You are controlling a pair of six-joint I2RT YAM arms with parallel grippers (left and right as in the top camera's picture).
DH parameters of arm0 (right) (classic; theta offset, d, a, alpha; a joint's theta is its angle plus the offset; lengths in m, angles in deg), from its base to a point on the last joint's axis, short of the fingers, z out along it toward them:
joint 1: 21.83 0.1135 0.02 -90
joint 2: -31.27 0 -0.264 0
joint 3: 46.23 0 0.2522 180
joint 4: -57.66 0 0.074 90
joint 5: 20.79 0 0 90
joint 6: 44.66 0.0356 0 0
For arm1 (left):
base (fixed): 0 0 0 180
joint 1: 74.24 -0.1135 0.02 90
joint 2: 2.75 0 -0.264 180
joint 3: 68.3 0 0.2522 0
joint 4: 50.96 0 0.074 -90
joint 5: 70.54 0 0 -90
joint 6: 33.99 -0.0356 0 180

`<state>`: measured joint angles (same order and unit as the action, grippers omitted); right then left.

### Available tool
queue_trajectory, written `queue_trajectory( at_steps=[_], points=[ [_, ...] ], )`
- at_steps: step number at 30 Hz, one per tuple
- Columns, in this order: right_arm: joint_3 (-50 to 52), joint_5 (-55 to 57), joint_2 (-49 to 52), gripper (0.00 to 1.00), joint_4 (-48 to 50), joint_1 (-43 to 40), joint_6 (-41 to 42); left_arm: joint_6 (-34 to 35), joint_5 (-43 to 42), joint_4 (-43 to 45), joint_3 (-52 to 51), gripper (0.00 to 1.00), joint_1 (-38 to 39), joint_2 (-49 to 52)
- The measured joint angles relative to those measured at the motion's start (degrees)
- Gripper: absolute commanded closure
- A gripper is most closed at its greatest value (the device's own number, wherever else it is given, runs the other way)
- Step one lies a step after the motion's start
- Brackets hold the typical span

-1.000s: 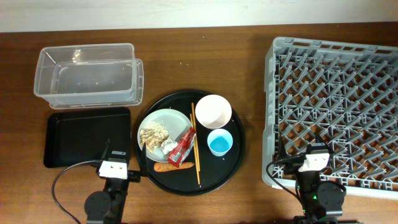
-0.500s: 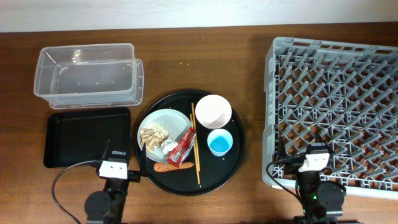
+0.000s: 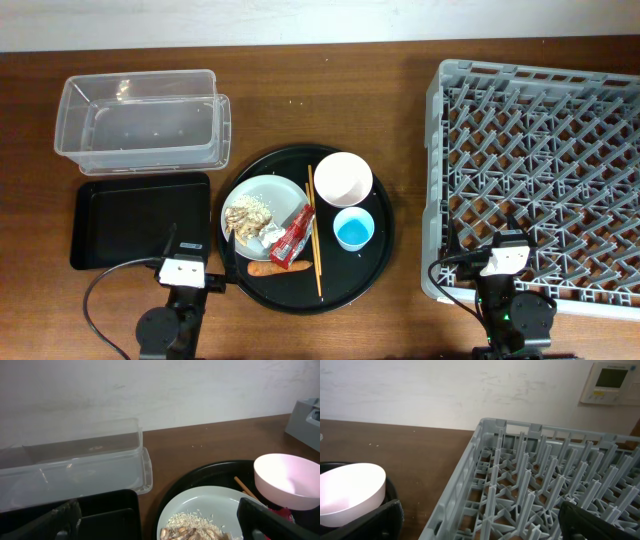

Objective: Sort waste into correct bins and load items into the dishwasher rack

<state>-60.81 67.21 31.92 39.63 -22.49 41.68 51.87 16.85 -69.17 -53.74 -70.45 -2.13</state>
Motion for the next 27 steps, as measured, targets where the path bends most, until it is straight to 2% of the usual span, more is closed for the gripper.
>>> queue_trajectory(
  at_steps=[10, 16, 18, 22, 24, 27],
  points=[
    [0.0, 0.0, 0.0, 0.02, 0.0, 0.0, 0.0, 0.0, 0.0, 0.1, 0.0, 0.01, 0.0, 0.0],
    [-0.2, -0.6, 0.0, 0.02, -0.1, 0.0, 5.7, 0.0, 0.0, -1.4, 1.2, 0.01, 0.0, 1.3],
    [-2.8, -0.9, 0.2, 0.02, -3.8, 0.0, 6.6, 0.0, 0.0, -4.9, 4.9, 0.01, 0.0, 5.6],
    [-9.6, -0.9, 0.2, 0.02, -13.0, 0.0, 6.7, -0.2, -1.6, -6.1, 13.9, 0.01, 0.0, 18.6],
    [-13.7, -1.0, 2.0, 0.02, -20.2, 0.0, 6.7, -0.2, -4.9, -11.7, 20.8, 0.01, 0.0, 28.6],
    [-19.5, -1.1, 9.1, 0.02, -23.5, 0.0, 6.7, -0.4, -8.2, -22.8, 34.7, 0.01, -0.1, 45.1]
  ],
)
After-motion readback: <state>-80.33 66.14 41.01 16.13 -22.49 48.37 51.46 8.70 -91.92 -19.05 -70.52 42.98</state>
